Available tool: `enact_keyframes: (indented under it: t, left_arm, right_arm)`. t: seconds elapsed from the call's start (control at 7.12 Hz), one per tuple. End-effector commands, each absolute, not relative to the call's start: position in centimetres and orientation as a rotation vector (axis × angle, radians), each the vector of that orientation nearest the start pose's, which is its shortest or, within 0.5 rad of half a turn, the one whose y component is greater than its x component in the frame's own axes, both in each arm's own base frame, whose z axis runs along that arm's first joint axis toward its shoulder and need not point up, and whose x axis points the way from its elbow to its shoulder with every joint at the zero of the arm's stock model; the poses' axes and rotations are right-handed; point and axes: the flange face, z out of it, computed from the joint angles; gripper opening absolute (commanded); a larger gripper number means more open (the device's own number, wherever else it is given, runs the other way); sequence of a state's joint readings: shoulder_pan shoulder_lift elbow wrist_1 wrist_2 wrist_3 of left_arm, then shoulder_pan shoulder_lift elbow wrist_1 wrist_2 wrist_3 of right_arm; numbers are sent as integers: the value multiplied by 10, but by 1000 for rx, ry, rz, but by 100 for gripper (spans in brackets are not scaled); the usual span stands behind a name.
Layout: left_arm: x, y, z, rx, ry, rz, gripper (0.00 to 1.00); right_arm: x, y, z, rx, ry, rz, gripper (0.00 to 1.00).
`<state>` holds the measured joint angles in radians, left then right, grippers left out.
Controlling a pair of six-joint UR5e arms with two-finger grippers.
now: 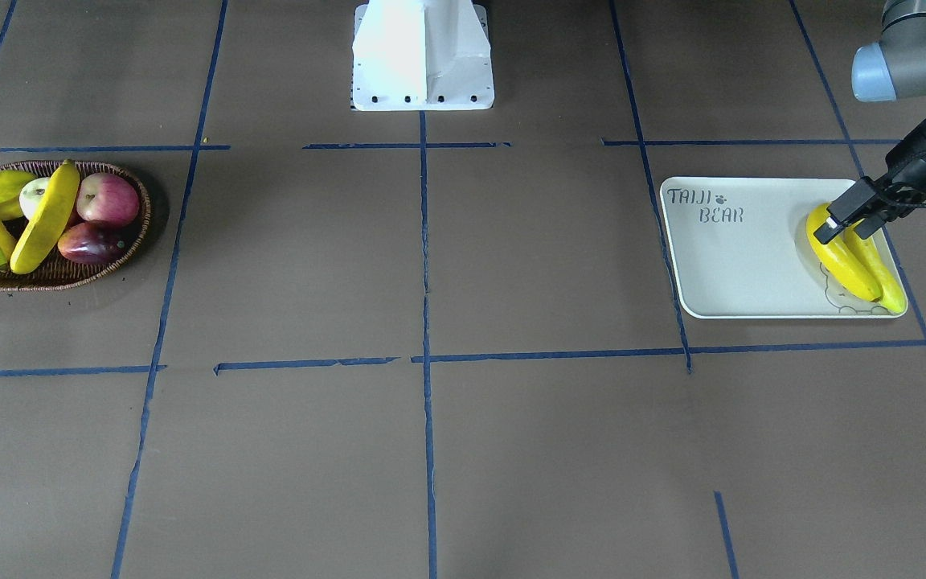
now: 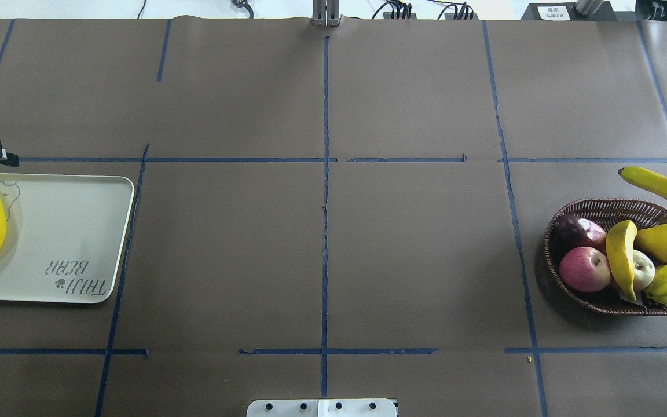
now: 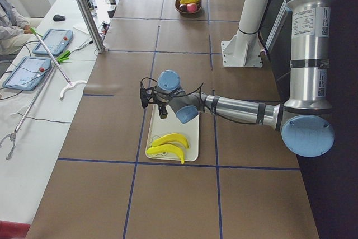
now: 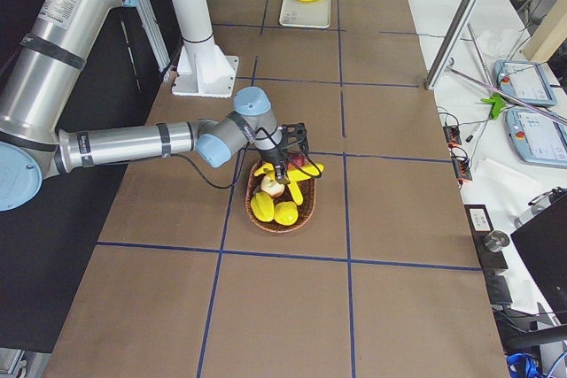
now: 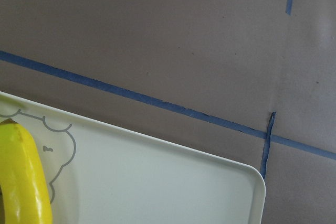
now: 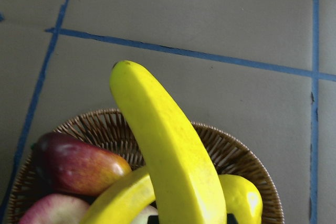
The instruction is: Transfer all bananas from basket to plate
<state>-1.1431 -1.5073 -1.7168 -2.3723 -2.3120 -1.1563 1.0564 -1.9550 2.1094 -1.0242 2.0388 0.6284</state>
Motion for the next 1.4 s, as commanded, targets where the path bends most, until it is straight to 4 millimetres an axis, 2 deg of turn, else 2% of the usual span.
enact_keyframes:
  t: [0.0, 0.14, 0.28, 0.42, 0.56, 0.7, 0.98, 1.26]
  left_arm:
    - [148, -468, 511, 132, 1121, -290, 100]
    - [158, -473, 491, 152, 1171, -277, 100]
    - [181, -484, 458, 121, 1230, -312, 100]
    - [214, -486, 431, 70, 1271, -326, 100]
    - [234, -484, 419, 11, 1288, -355, 100]
    - [244, -487, 402, -74, 1311, -439, 100]
    - [284, -489, 355, -220, 1357, -534, 100]
    - [307, -507, 292, -309, 1366, -630, 100]
  right_arm:
    - [-129, -394, 444, 390, -856, -114, 2]
    - [-153, -402, 418, 421, -896, -159, 1]
    - [-186, -409, 389, 448, -945, -220, 0]
    - [-217, -415, 367, 441, -984, -276, 0]
    - [-231, -425, 339, 420, -1013, -246, 0]
    - [-264, -421, 312, 391, -1063, -225, 0]
    - [-314, -416, 266, 345, -1126, -173, 0]
    - [-368, -407, 209, 340, -1084, -137, 0]
